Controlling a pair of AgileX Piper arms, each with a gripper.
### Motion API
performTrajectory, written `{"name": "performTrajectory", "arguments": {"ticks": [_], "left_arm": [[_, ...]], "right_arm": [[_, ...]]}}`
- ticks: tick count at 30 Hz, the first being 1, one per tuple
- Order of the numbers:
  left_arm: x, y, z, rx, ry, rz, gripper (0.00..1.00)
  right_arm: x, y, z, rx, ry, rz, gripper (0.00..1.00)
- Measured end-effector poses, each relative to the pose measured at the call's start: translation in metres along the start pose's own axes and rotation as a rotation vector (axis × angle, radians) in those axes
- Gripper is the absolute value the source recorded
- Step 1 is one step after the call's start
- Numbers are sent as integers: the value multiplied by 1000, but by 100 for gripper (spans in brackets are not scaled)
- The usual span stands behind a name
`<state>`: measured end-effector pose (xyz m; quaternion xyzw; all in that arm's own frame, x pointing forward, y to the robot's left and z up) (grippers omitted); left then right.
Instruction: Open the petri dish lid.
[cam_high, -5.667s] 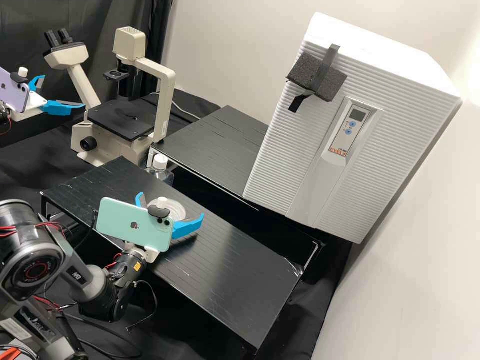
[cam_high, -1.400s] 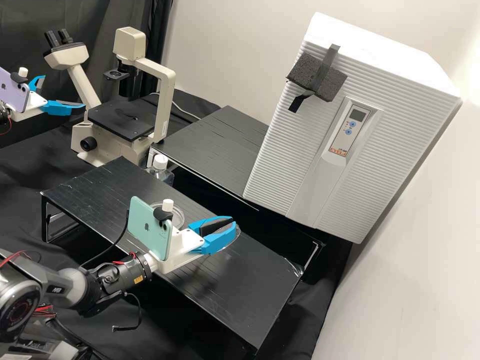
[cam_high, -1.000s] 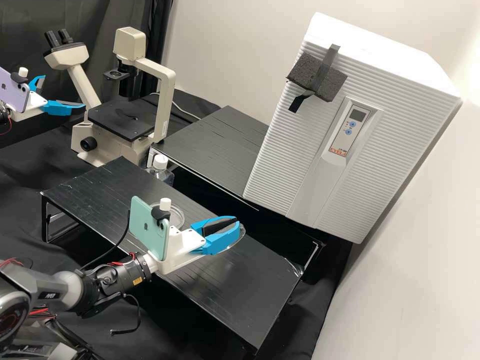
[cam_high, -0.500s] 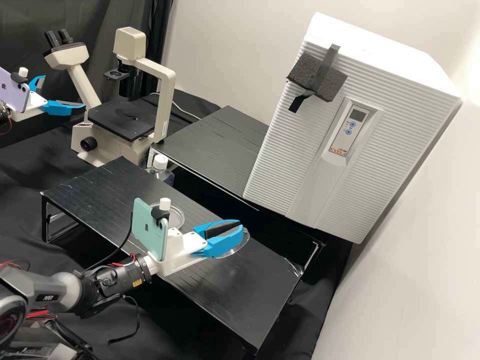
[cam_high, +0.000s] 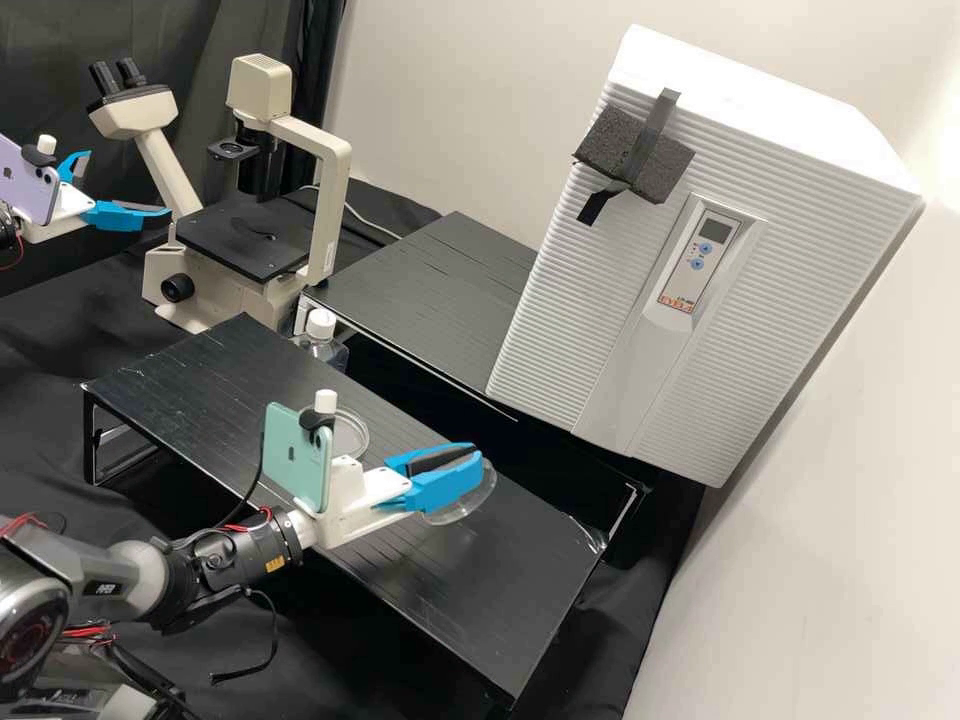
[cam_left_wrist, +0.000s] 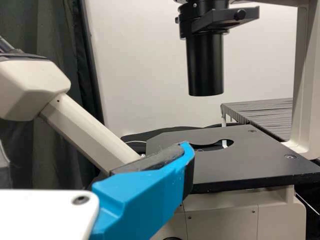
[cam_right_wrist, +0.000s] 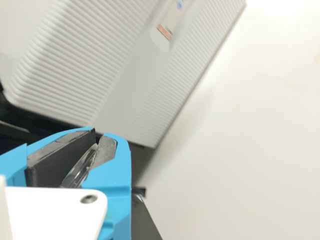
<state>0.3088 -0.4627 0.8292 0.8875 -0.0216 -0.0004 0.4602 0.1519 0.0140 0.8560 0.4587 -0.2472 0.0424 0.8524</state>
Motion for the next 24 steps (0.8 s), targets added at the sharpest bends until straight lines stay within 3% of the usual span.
{"name": "performTrajectory", "arguments": {"ticks": [7,17,24], "left_arm": [[0,0,0,0,0,0,100],[0,0,0,0,0,0,100],[0,0,0,0,0,0,100]], "right_arm": [[3,-2,4,-35,-11,-5,0],[2,-3,-4,-36,54,-16,0],[-2,-1,-10,-10,132,-45,0]]}}
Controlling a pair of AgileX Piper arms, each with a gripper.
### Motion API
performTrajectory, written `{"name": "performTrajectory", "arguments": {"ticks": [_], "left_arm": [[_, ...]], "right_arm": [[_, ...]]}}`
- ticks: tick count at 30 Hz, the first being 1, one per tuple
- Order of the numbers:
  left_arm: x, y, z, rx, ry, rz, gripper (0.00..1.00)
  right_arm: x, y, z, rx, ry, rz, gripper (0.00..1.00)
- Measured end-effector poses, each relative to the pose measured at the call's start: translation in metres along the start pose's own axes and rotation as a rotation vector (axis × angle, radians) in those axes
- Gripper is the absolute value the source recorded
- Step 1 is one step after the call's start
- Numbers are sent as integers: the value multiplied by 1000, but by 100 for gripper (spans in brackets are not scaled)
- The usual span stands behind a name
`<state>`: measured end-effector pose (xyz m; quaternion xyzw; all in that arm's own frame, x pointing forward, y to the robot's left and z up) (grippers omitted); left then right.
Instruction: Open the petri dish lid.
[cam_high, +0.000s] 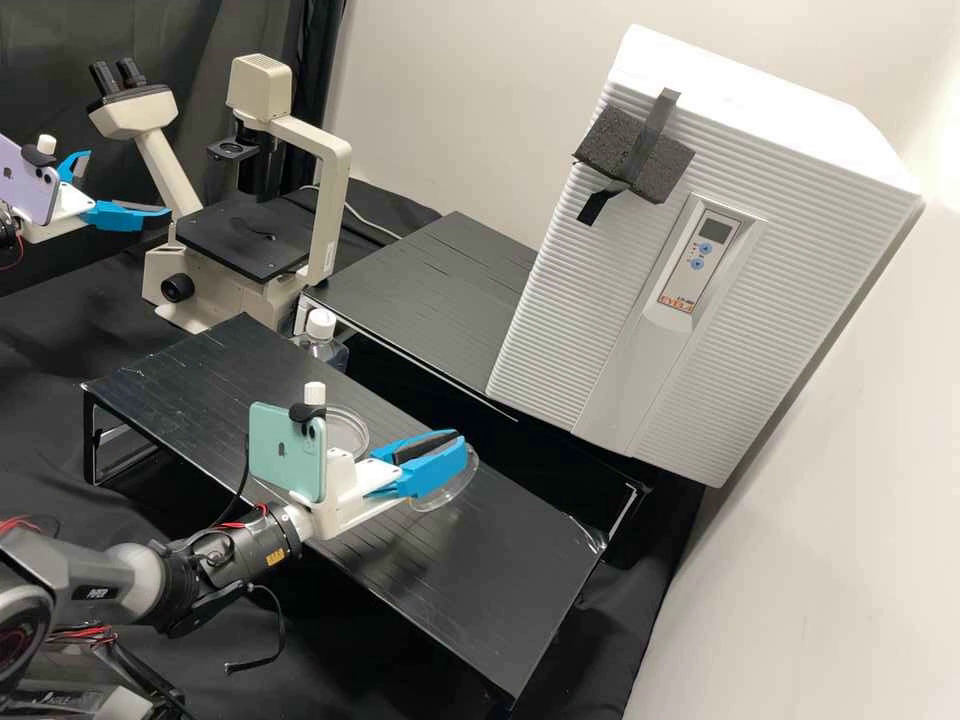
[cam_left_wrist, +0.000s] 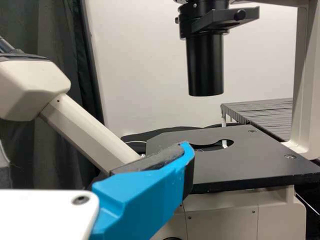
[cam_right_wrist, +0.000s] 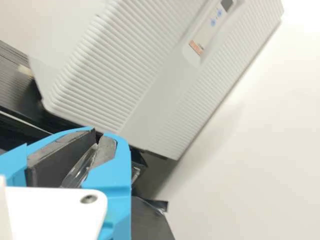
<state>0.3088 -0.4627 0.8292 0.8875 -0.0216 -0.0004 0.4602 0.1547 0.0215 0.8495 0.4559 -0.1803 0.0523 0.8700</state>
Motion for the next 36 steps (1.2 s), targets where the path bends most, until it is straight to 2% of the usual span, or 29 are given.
{"name": "performTrajectory", "arguments": {"ticks": [4,17,23,29,32,36], "left_arm": [[0,0,0,0,0,0,100],[0,0,0,0,0,0,100],[0,0,0,0,0,0,100],[0,0,0,0,0,0,100],[0,0,0,0,0,0,100],[0,0,0,0,0,0,100]], "right_arm": [[4,-5,1,-15,-11,6,0],[6,-3,20,-61,-142,29,0],[6,1,29,-70,-197,52,0],[4,6,35,-112,-238,77,0],[3,8,36,-121,-242,83,0],[3,8,36,-157,-244,78,0]]}}
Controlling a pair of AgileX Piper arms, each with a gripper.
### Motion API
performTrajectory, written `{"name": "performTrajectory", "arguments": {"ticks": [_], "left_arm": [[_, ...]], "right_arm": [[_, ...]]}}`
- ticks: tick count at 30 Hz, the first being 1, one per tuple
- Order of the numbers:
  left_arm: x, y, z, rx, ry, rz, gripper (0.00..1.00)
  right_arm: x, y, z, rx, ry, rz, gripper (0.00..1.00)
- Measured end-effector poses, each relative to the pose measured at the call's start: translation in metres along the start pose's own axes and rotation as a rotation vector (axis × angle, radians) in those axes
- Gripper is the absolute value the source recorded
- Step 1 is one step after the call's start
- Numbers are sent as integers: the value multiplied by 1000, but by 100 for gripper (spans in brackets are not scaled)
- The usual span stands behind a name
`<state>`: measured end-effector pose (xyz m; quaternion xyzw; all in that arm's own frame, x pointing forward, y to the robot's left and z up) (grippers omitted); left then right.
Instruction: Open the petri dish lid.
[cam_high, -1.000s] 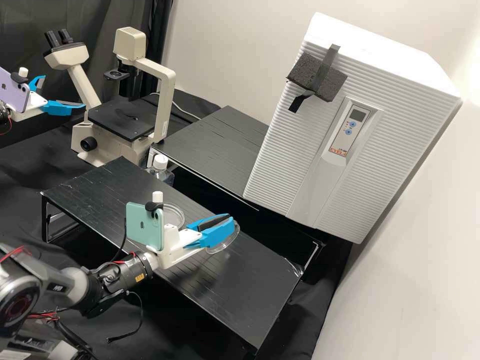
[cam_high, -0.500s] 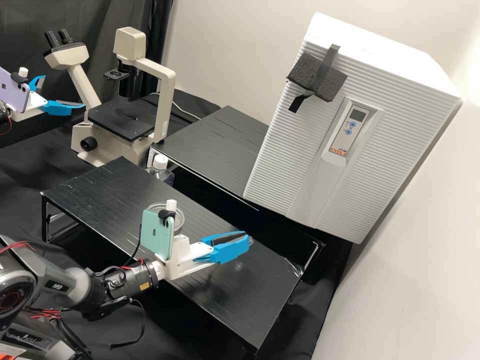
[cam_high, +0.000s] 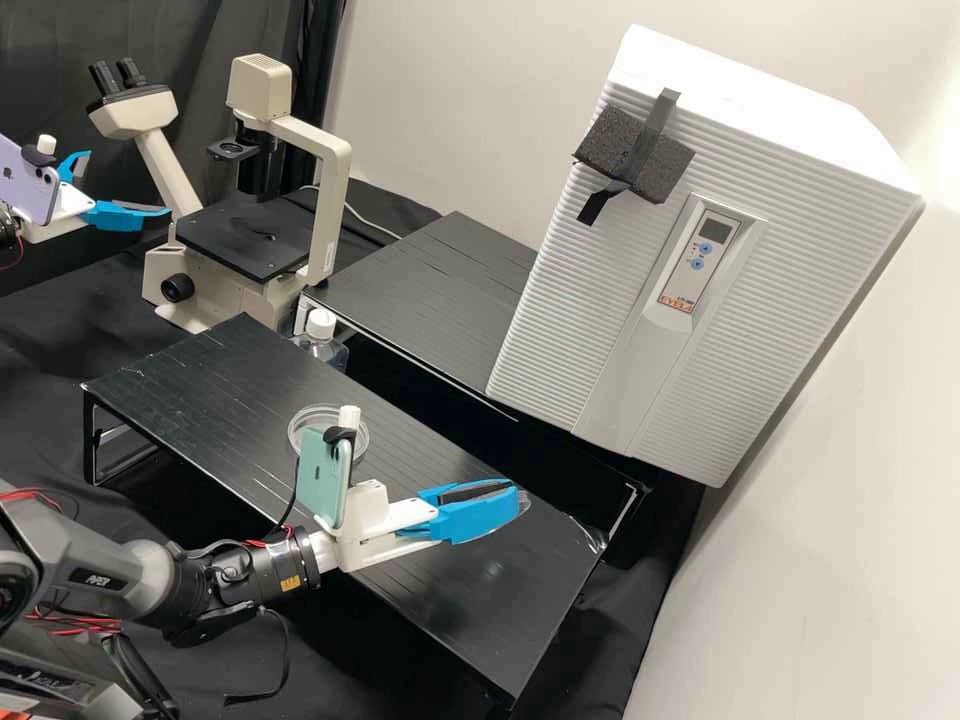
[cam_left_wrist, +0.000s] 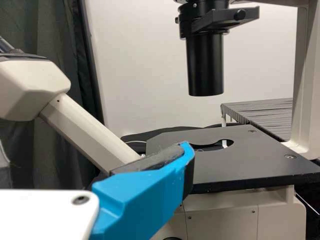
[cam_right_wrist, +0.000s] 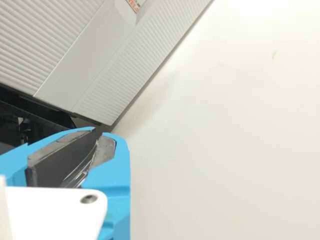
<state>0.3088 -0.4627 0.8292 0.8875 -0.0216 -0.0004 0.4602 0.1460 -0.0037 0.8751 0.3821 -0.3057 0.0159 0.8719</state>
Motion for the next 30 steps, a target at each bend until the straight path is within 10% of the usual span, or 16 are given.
{"name": "performTrajectory", "arguments": {"ticks": [30], "left_arm": [[0,0,0,0,0,0,100]], "right_arm": [[-7,-8,-29,-89,147,-55,0]]}}
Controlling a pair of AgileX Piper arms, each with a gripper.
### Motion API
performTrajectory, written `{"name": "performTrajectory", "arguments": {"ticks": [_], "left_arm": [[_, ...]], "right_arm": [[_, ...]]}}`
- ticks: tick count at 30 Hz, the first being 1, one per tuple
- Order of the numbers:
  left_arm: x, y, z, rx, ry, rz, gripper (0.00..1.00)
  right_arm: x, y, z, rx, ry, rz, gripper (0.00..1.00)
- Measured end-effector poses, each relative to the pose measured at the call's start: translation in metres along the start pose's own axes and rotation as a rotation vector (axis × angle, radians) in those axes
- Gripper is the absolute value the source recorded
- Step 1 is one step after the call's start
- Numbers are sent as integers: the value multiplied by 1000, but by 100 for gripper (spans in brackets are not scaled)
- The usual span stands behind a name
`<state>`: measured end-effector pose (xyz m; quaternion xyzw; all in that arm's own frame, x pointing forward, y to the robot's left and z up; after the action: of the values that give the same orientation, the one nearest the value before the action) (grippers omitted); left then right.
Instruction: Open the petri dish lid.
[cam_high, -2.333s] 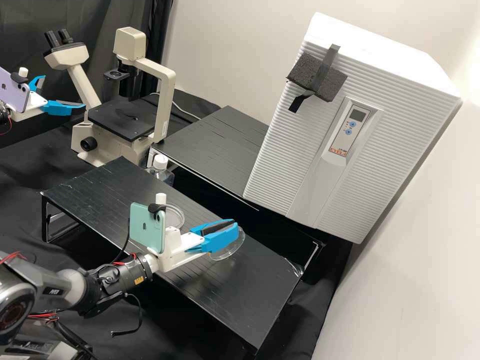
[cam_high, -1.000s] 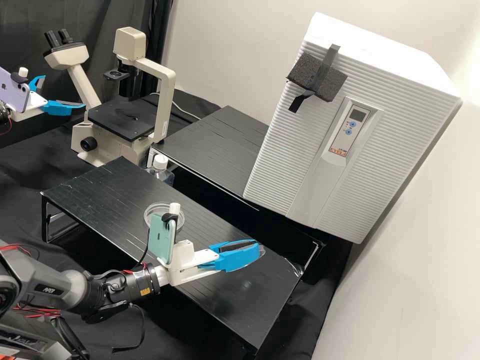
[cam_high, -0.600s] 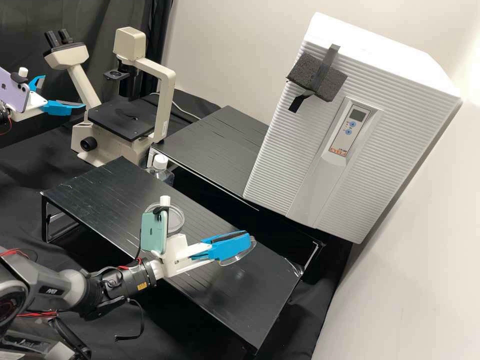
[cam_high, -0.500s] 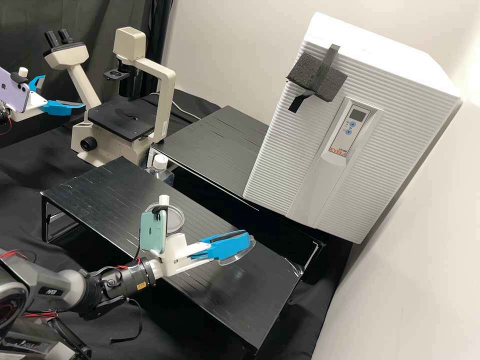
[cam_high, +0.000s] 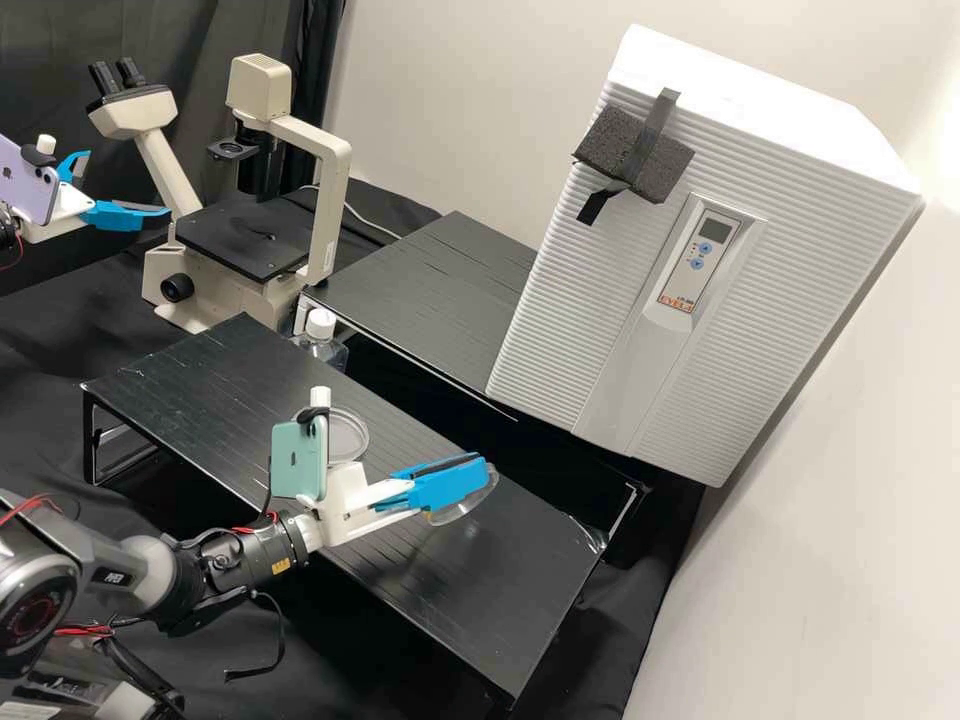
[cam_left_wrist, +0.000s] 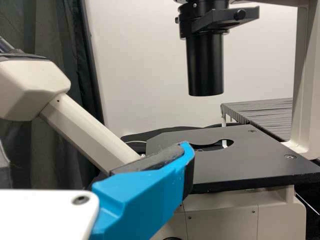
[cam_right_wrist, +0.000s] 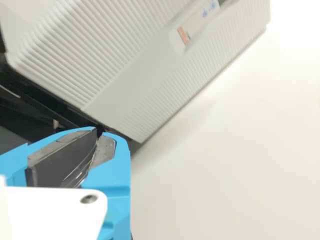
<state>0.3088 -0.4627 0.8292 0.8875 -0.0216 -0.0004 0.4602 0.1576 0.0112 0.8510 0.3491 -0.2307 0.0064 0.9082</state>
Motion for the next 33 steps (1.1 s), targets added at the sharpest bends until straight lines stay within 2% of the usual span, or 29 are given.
{"name": "performTrajectory", "arguments": {"ticks": [6,12,15,17,18,26,33], "left_arm": [[0,0,0,0,0,0,100],[0,0,0,0,0,0,100],[0,0,0,0,0,0,100],[0,0,0,0,0,0,100],[0,0,0,0,0,0,100],[0,0,0,0,0,0,100],[0,0,0,0,0,0,100]], "right_arm": [[1,-4,-2,-4,-6,-14,0],[0,-3,-8,6,27,-6,0],[-2,-2,-12,0,51,-1,0],[-4,0,-16,11,71,4,0],[-5,1,-19,18,90,9,100],[-13,6,-33,69,185,20,100],[-14,5,-33,79,178,6,100]]}}
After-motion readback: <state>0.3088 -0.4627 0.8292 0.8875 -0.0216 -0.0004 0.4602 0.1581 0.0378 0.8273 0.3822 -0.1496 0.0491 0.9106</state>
